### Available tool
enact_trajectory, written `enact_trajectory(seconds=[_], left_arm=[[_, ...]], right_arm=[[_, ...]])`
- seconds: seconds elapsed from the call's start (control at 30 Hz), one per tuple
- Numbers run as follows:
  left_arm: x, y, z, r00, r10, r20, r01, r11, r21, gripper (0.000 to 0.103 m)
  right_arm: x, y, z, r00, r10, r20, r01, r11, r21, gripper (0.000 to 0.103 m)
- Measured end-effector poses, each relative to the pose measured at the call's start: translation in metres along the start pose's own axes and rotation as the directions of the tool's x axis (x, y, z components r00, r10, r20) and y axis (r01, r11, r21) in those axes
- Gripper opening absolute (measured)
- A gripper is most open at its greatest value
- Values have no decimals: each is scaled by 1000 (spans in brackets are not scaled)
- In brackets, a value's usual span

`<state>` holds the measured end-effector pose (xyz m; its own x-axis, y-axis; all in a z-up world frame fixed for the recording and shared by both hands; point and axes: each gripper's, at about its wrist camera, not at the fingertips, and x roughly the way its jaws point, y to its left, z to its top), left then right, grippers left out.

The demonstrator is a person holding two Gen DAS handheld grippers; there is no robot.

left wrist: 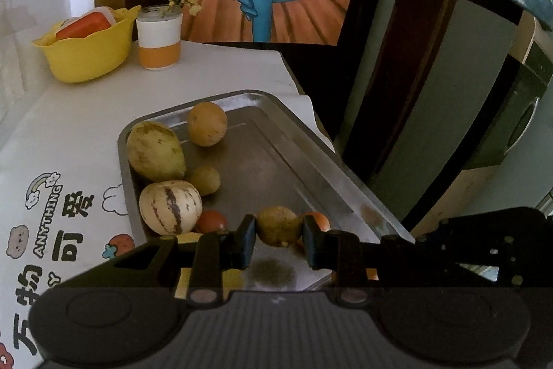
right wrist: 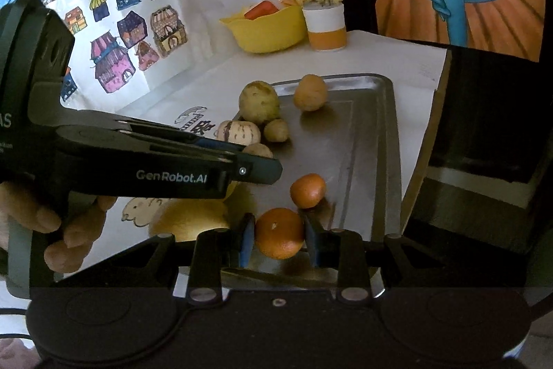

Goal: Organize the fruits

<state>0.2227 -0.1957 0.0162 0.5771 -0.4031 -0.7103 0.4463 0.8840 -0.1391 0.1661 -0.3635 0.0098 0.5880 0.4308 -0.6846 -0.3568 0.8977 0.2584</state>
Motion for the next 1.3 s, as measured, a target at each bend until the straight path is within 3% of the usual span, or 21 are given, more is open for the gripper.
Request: enact_trajectory(seconds=[0.77, 0.83, 0.9, 1.03, 1.3], left_arm=[[14, -1, -1, 999, 28, -27, -27, 999, 44, 34], [12, 1, -1, 999, 25, -27, -24, 999, 36, 38], [8, 2, -2, 1000, 16, -19, -16, 1000, 24, 50], [-5, 4, -3, 1000, 2, 24, -2, 1000, 1, 62], [-46, 14, -9, 988, 53, 144, -44, 997, -62, 96]], right_arm=[[11, 7, -13, 994, -81, 68, 83, 996, -24, 37], [9, 8, -13, 993, -89, 72, 90, 996, -21, 39], [6, 9, -13, 992, -100, 82, 101, 995, -15, 45], [-6, 12, -14, 983, -132, 130, 133, 991, -3, 65], [-33, 28, -19, 958, -180, 225, 178, 984, 27, 91]])
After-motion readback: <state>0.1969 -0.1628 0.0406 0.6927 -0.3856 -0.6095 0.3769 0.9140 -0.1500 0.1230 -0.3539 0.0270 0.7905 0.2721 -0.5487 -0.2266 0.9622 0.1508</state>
